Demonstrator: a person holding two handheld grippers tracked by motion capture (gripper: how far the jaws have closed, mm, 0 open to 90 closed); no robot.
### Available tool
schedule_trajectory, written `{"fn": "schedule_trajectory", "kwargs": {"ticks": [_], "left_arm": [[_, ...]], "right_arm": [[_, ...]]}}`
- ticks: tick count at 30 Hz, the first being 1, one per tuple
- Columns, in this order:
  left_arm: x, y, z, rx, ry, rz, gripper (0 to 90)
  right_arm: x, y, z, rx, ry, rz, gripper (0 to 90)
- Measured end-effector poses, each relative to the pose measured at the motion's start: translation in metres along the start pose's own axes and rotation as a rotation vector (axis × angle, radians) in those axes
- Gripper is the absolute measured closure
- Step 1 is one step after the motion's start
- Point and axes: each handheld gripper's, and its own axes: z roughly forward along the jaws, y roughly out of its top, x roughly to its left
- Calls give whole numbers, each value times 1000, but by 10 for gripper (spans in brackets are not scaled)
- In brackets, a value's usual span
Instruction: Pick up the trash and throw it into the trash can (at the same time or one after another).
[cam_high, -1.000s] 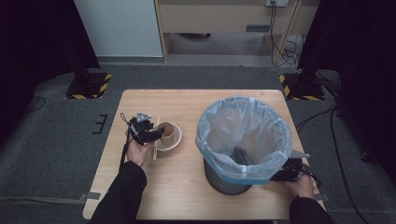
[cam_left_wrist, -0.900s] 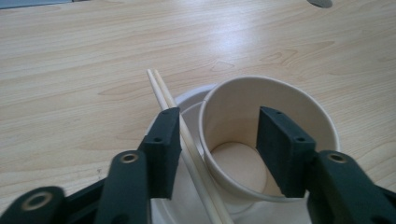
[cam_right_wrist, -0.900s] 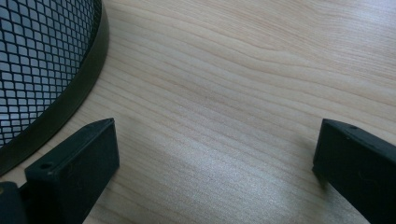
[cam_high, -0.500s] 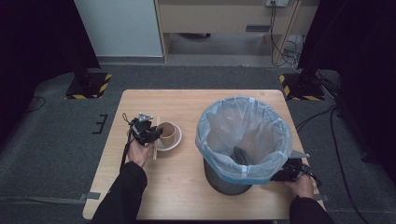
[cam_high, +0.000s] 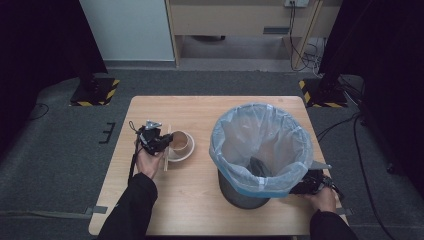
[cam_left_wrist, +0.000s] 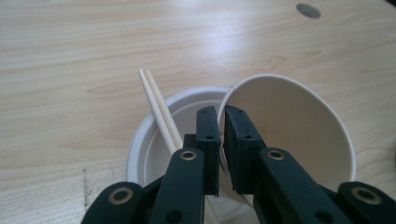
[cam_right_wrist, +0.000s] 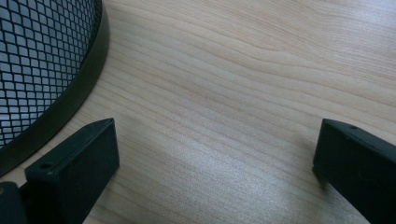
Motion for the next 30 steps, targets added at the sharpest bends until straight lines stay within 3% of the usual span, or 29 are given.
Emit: {"fn": "schedule_trajectory", "kwargs": {"ticks": [7,15,20,30], "left_arm": [[-2,6,-12,-54,3,32,841],[-12,19,-38,-145,-26,70,840],[-12,26,-56,-198,-44,57,840],[-21,48,-103,-360,-78,65,840]], "right_arm": [[0,0,0,0,0,0,4],[0,0,0,0,0,0,4],[0,0,0,-1,1,-2,4],[0,0,0,1,5,-2,4]]}}
